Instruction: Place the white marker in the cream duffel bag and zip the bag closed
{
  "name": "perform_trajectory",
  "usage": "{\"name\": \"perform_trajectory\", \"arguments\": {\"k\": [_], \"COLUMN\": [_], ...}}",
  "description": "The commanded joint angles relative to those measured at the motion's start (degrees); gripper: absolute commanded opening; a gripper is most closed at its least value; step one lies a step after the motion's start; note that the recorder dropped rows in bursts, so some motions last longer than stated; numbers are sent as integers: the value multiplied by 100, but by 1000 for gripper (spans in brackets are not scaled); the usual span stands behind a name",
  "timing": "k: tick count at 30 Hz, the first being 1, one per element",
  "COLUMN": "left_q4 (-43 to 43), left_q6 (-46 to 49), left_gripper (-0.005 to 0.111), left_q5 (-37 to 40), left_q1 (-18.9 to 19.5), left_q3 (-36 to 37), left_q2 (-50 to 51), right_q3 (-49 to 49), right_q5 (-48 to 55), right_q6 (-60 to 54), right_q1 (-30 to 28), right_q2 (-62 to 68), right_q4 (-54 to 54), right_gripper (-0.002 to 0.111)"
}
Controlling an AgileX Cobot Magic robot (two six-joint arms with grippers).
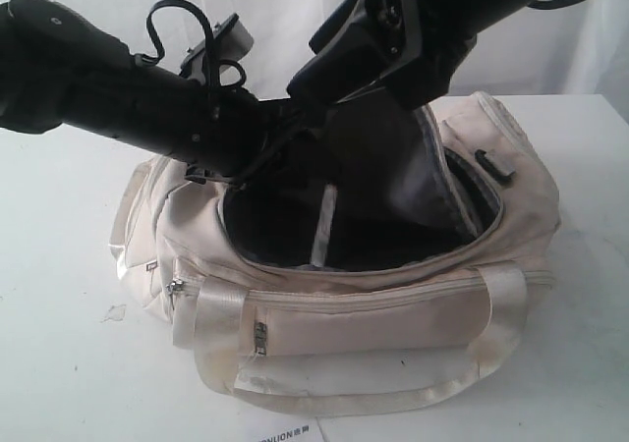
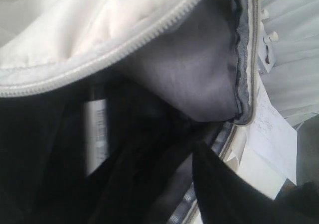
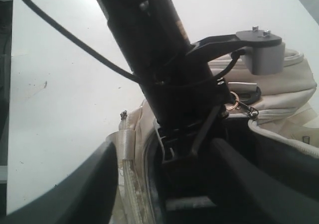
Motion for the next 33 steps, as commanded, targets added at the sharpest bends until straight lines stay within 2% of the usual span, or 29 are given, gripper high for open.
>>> {"name": "perform_trajectory", "arguments": {"k": [1, 7, 12, 19, 23, 30, 33], "left_q4": [-207, -6, 641, 1372, 1759, 3125, 3883], "left_q6": [192, 341, 263, -158, -340, -1230, -1736], "left_gripper": [50, 50, 50, 50, 50, 50, 50], "left_q5": [232, 483, 949, 1081, 1415, 1456, 1577], "left_q1": [-27, -27, -27, -17, -17, -17, -17], "left_q3": [-54, -54, -54, -54, -42, -42, -42], "left_q2": [-99, -481, -920, -1497, -1692, -2073, -2290], "right_q3": [16, 16, 16, 16, 16, 16, 16], "right_q5": [-34, -114, -266, -321, -409, -760, -734], "right_q6": [-22, -22, -22, -22, 2, 700, 1437], "right_q1": [7, 7, 7, 7, 7, -5, -5], "right_q2": [-46, -46, -98, -173, -203, -702, -930], "right_q4": [41, 52, 52, 39, -77, -1524, -2718], "right_gripper": [52, 52, 52, 52, 52, 52, 52]}}
